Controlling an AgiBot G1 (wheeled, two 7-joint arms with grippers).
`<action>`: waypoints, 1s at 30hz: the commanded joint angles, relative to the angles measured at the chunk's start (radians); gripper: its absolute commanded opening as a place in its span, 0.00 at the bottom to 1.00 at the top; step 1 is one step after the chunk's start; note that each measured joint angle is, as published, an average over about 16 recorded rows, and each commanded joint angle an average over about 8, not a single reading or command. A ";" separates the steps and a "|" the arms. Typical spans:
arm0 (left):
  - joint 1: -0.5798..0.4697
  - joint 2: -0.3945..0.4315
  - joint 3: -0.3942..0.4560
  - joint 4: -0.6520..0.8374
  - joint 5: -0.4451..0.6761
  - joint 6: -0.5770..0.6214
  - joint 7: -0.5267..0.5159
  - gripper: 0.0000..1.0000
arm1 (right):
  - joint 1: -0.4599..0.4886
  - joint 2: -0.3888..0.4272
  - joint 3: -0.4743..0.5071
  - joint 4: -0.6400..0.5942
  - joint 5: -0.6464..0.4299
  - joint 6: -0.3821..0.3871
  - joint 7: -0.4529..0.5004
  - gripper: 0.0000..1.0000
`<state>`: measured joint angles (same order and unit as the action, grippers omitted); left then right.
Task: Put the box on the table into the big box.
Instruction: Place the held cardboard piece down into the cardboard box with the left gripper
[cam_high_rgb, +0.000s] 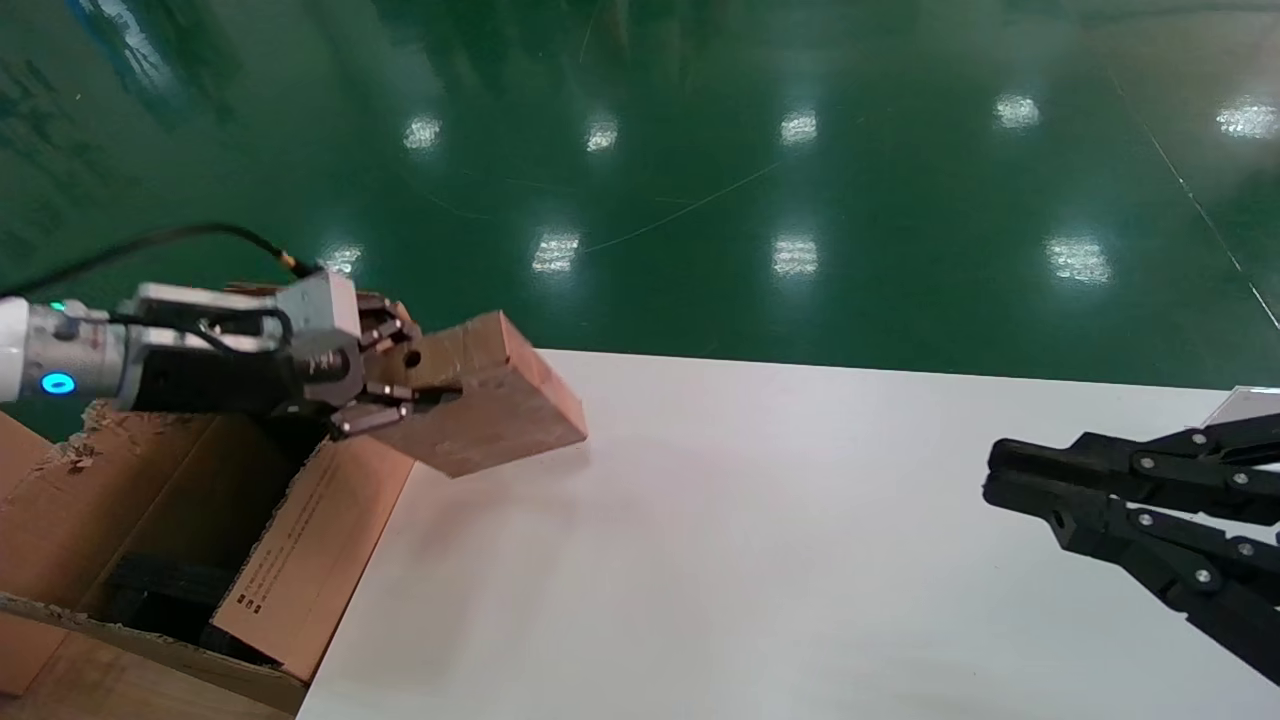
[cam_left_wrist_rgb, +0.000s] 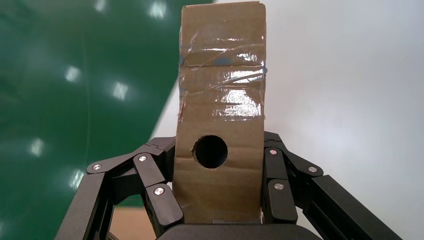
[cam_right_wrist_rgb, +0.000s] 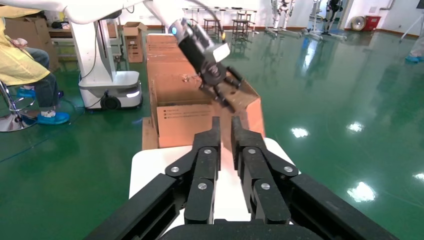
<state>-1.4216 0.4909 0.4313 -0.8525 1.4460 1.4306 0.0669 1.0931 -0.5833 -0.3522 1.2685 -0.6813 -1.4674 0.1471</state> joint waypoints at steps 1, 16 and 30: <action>-0.018 -0.004 -0.011 -0.013 -0.021 0.015 -0.021 0.00 | 0.000 0.000 0.000 0.000 0.000 0.000 0.000 0.00; -0.138 -0.091 -0.089 0.084 -0.101 0.002 -0.285 0.00 | 0.000 0.000 0.000 0.000 0.000 0.000 0.000 0.00; -0.186 -0.216 -0.088 0.175 -0.005 -0.064 -0.365 0.00 | 0.000 0.000 0.000 0.000 0.000 0.000 0.000 0.00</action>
<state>-1.6043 0.2774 0.3471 -0.6765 1.4460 1.3697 -0.2958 1.0932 -0.5831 -0.3526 1.2685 -0.6810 -1.4672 0.1469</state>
